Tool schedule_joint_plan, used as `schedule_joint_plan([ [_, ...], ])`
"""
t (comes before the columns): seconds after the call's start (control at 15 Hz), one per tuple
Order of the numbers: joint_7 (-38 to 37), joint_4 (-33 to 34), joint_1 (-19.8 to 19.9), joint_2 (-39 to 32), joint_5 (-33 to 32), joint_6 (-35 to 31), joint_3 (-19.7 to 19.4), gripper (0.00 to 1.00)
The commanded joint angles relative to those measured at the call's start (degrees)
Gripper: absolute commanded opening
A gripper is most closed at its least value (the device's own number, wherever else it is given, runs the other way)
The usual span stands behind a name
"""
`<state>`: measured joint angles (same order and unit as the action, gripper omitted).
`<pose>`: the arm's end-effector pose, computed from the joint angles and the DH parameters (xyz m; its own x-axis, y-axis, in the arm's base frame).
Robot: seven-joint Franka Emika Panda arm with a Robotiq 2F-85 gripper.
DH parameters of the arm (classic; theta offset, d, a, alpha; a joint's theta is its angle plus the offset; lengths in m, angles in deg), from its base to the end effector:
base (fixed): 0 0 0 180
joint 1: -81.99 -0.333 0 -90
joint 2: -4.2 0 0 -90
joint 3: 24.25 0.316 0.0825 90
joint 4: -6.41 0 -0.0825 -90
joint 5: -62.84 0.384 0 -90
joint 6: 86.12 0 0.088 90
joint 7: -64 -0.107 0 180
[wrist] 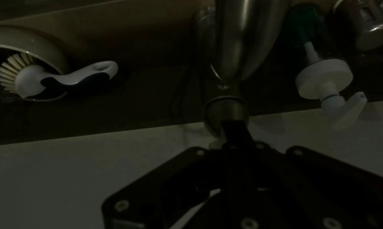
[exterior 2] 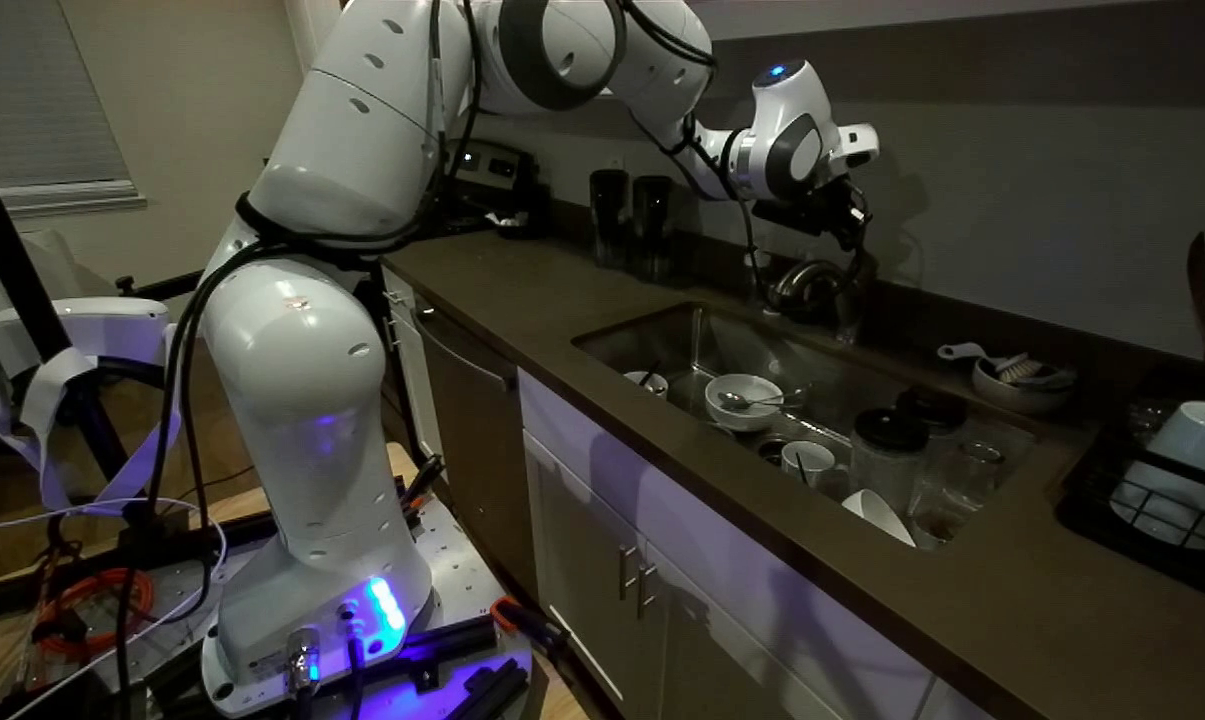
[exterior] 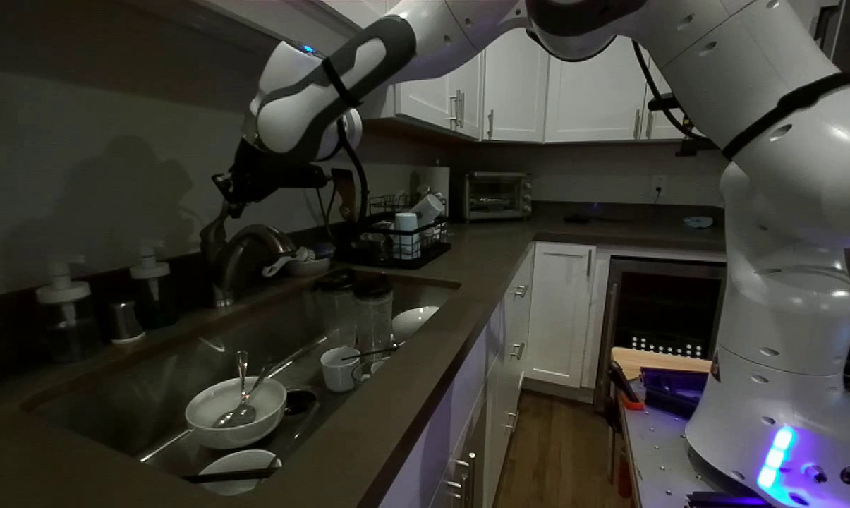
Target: Open the tap
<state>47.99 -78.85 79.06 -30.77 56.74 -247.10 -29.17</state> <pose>0.7583 -0.0062 0.3997 0.7363 -0.1598 0.6575 -0.1756 -0.9835 -0.0423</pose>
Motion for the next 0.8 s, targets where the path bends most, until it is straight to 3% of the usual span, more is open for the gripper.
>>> schedule_joint_plan([
  [0.0, 1.2, 4.6, -0.5, -2.0, 1.1, 0.6, -1.0, 0.04],
  [0.73, 1.1, 6.0, 0.0, -4.1, 2.1, -3.0, -0.5, 0.04],
])
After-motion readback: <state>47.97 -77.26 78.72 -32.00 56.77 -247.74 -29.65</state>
